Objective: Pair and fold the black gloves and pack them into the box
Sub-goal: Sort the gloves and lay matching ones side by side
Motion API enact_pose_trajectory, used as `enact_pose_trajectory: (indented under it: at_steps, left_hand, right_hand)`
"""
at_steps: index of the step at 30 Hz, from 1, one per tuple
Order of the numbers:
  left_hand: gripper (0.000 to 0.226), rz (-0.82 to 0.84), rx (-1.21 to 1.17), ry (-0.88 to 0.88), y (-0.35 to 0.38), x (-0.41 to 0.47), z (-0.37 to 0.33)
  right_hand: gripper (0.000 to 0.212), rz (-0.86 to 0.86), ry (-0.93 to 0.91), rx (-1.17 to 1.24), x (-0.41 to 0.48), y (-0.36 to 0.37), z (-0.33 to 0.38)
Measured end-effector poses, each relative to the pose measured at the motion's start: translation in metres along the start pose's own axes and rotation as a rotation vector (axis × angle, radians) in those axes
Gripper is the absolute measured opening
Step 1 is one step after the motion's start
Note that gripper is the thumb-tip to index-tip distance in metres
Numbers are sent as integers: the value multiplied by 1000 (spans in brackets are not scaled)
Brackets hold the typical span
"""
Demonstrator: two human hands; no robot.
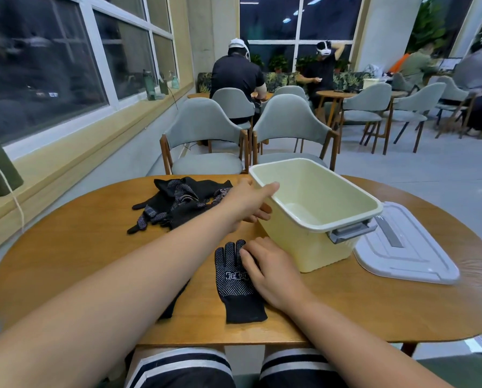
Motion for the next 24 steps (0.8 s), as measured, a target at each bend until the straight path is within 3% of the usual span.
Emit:
enact_pose_trajectory:
  at_steps: [4, 8, 13, 24]
  left_hand:
    - [41, -79, -74, 10, 9, 6, -3]
    - [9, -60, -120, 42, 11, 6, -10]
    - [26, -9, -107, 21, 20, 14, -16]
    - [26, 78, -86, 44, 43, 27, -36]
  right_hand:
    - [31, 7, 9, -19, 0, 0, 0]
    - [31, 17, 14, -28, 0, 1, 0]
    - [35, 23, 22, -17, 0, 1, 1]
    - [38, 7, 16, 12, 0, 1, -1]
Point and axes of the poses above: each hand's wrist, its own x-axis towards the middle knuckle, its own y-axis out of the palm, z = x × y, the point moved 3 cm from there along x, towards the middle knuckle, and after that the axes turned 15 degrees about x, right-handed, at the moved point
